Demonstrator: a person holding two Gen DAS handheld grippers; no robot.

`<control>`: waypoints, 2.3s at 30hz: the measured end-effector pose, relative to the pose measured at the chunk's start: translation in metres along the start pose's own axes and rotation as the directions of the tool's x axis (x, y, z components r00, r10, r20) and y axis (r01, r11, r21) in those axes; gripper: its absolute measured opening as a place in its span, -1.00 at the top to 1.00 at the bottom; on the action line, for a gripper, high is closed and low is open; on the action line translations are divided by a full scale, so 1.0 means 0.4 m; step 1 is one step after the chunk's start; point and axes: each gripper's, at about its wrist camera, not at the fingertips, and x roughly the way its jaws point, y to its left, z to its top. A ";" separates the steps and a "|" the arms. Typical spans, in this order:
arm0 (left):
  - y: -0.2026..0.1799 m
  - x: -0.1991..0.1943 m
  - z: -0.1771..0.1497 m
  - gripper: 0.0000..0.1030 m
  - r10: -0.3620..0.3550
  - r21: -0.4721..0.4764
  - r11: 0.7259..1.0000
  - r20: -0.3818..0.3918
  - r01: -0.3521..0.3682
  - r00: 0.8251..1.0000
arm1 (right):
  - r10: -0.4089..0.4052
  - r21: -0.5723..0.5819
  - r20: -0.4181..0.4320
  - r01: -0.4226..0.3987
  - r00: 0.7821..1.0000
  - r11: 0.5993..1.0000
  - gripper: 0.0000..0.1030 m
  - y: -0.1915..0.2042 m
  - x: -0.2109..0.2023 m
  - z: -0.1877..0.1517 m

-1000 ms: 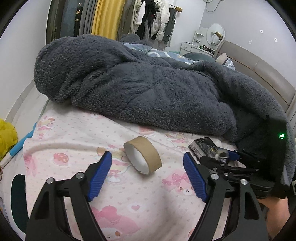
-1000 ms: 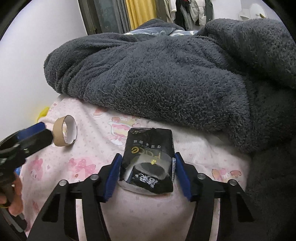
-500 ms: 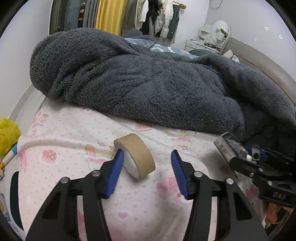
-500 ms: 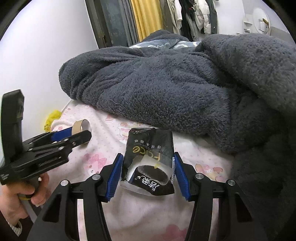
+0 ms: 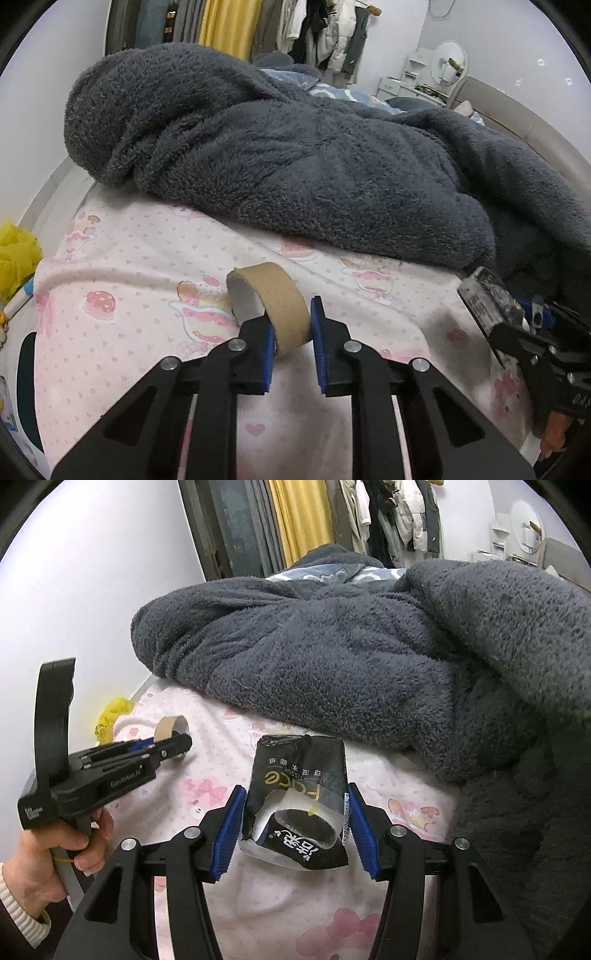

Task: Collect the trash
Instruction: 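Grasp the black packet with the right tool while the left tool grasps the brown tape roll, then carry the tape roll and black packet over the green bin with both tools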

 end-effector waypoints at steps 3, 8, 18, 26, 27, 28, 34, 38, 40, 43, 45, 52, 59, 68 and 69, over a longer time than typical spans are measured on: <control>0.001 -0.018 -0.002 0.62 -0.012 0.019 1.000 0.005 0.012 1.000 | 0.006 0.005 0.006 -0.006 1.000 1.000 -0.07 0.008 -0.005 0.012; 0.024 -0.047 -0.002 0.62 -0.022 0.024 0.999 0.007 0.022 1.000 | 0.020 0.006 0.023 -0.020 1.000 1.000 -0.07 0.041 -0.015 0.046; 0.133 -0.108 0.015 0.62 0.012 0.018 1.000 0.025 -0.013 1.000 | 0.066 -0.048 0.056 -0.063 0.996 0.997 -0.07 0.176 -0.016 0.127; 0.248 -0.155 0.017 0.62 0.061 -0.020 0.998 0.032 -0.061 0.998 | 0.118 -0.090 0.076 -0.111 0.990 0.990 -0.07 0.299 -0.006 0.190; 0.262 -0.160 0.016 0.62 0.065 -0.025 0.998 0.031 -0.064 0.997 | 0.124 -0.097 0.077 -0.116 0.989 0.989 -0.07 0.312 -0.004 0.195; 0.274 -0.165 0.017 0.62 0.069 -0.028 0.997 0.031 -0.068 0.997 | 0.130 -0.104 0.077 -0.121 0.989 0.987 -0.07 0.329 -0.003 0.199; 0.354 -0.197 0.012 0.62 0.107 -0.050 0.993 0.027 -0.106 0.994 | 0.159 -0.137 0.063 -0.149 0.985 0.979 -0.07 0.410 0.025 0.222; 0.413 -0.202 -0.002 0.62 0.129 -0.078 0.989 0.004 -0.128 0.992 | 0.193 -0.158 0.059 -0.181 0.980 0.971 -0.07 0.478 0.040 0.239; 0.441 -0.204 -0.014 0.62 0.145 -0.087 0.986 -0.009 -0.145 0.989 | 0.208 -0.173 0.053 -0.196 0.977 0.965 -0.07 0.517 0.047 0.243; 0.497 -0.209 -0.036 0.62 0.172 -0.108 0.979 -0.032 -0.174 0.985 | 0.230 -0.196 0.043 -0.218 0.972 0.956 -0.07 0.573 0.063 0.248; 0.541 -0.213 -0.053 0.62 0.185 -0.123 0.974 -0.049 -0.190 0.981 | 0.245 -0.210 0.036 -0.233 0.969 0.950 -0.07 0.610 0.072 0.251; 0.663 -0.191 -0.112 0.62 0.207 -0.160 0.960 -0.159 -0.232 0.966 | 0.284 -0.259 -0.002 -0.275 0.959 0.926 -0.07 0.730 0.118 0.249; 0.754 -0.151 -0.196 0.62 0.197 -0.182 0.950 -0.288 -0.255 0.937 | 0.300 -0.314 -0.064 -0.304 0.952 0.899 -0.07 0.829 0.175 0.221; 0.830 -0.104 -0.292 0.62 0.153 -0.207 0.940 -0.451 -0.270 0.879 | 0.324 -0.311 -0.124 -0.346 0.938 0.885 -0.08 0.909 0.232 0.204; 0.836 -0.102 -0.303 0.62 0.150 -0.206 0.940 -0.465 -0.272 0.873 | 0.324 -0.313 -0.129 -0.348 0.937 0.884 -0.08 0.917 0.238 0.204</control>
